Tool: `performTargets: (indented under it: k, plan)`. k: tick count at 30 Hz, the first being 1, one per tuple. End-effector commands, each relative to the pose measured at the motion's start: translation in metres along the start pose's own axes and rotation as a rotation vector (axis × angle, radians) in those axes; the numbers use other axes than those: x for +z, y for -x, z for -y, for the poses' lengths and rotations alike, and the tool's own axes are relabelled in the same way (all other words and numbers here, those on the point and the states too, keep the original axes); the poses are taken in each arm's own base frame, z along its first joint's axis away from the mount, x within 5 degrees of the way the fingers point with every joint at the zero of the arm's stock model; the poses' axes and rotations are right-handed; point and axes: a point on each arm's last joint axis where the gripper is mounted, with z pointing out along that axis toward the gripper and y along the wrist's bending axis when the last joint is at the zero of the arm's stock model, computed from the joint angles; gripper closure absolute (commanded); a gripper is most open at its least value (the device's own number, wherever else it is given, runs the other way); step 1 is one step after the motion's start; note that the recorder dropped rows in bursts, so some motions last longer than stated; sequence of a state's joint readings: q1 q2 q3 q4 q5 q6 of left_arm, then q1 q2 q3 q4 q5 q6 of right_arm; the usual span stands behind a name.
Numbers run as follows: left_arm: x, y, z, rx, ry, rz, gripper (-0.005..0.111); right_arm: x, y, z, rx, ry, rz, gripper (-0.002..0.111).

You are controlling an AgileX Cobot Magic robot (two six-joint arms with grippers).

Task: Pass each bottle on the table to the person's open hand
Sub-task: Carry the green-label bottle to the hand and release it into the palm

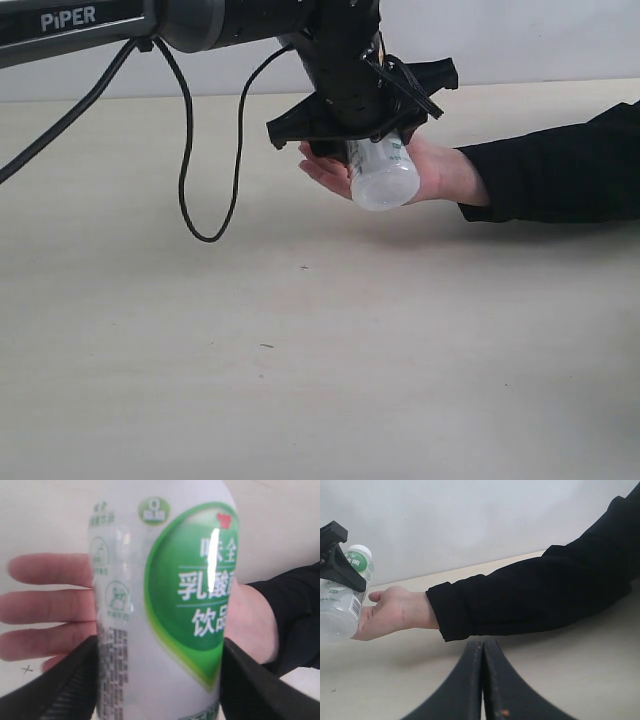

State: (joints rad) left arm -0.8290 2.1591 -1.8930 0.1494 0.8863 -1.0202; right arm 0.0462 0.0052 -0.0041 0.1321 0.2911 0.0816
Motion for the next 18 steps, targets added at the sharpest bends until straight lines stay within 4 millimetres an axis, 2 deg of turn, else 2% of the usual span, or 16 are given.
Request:
performTargets:
  k: [1, 5, 11, 18]
  plan:
    - [-0.0013, 0.0036, -0.0018, 0.008, 0.008, 0.022, 0.051, 0.0000, -0.0005, 0.0002, -0.002, 0.000, 0.007, 0.108]
    - [-0.0013, 0.0039, -0.0019, 0.011, 0.010, 0.024, 0.043, 0.0000, -0.0005, 0.0002, -0.002, 0.000, 0.007, 0.108]
    - [-0.0014, 0.0053, -0.0028, 0.045, 0.020, 0.040, 0.023, 0.0000, -0.0005, 0.0002, -0.002, 0.000, 0.007, 0.108]
    - [-0.0027, 0.0068, -0.0035, 0.074, 0.029, 0.053, 0.022, 0.0000, -0.0005, 0.0002, -0.002, 0.000, 0.007, 0.108]
